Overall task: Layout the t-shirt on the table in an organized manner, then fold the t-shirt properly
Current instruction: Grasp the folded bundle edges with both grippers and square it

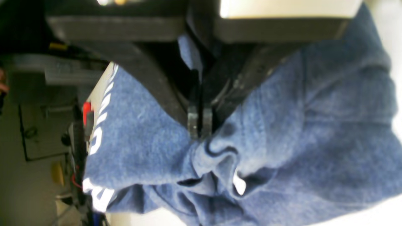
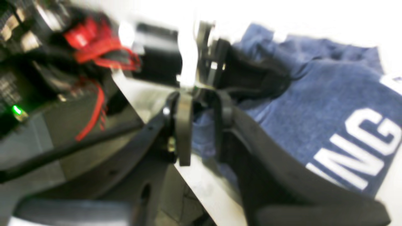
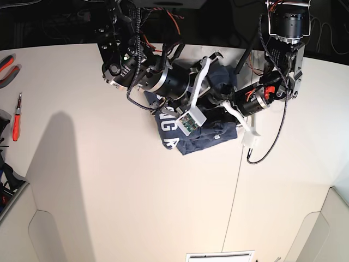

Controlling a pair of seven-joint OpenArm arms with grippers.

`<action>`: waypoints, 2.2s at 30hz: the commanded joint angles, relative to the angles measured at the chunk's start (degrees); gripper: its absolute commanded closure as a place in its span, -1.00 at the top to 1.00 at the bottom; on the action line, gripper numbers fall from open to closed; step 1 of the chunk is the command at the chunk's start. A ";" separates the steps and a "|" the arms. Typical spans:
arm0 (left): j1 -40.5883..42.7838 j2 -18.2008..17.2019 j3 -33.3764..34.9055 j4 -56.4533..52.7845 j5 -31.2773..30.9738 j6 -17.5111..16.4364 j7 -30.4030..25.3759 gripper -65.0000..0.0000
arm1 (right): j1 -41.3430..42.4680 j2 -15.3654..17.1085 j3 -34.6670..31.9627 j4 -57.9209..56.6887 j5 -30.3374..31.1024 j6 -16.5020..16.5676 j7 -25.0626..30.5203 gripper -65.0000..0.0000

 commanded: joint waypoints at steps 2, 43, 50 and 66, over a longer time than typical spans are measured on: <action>-0.28 -0.31 0.04 0.57 0.44 -0.56 0.50 -1.00 | 0.92 -0.76 1.64 1.42 0.96 -0.02 3.08 -0.64; -0.13 -0.28 0.04 0.57 0.37 -0.56 0.50 -1.00 | 22.64 3.39 13.86 -42.27 -6.12 -4.98 25.77 -1.00; -0.13 -0.28 -0.72 1.51 -4.39 -0.56 0.50 -1.00 | 22.62 3.39 13.86 -30.12 -6.10 -5.01 18.75 -1.00; 0.26 -0.26 -5.49 14.86 -14.43 -0.56 16.72 -1.00 | 25.49 3.04 13.79 -28.35 -5.95 -4.98 23.10 -1.00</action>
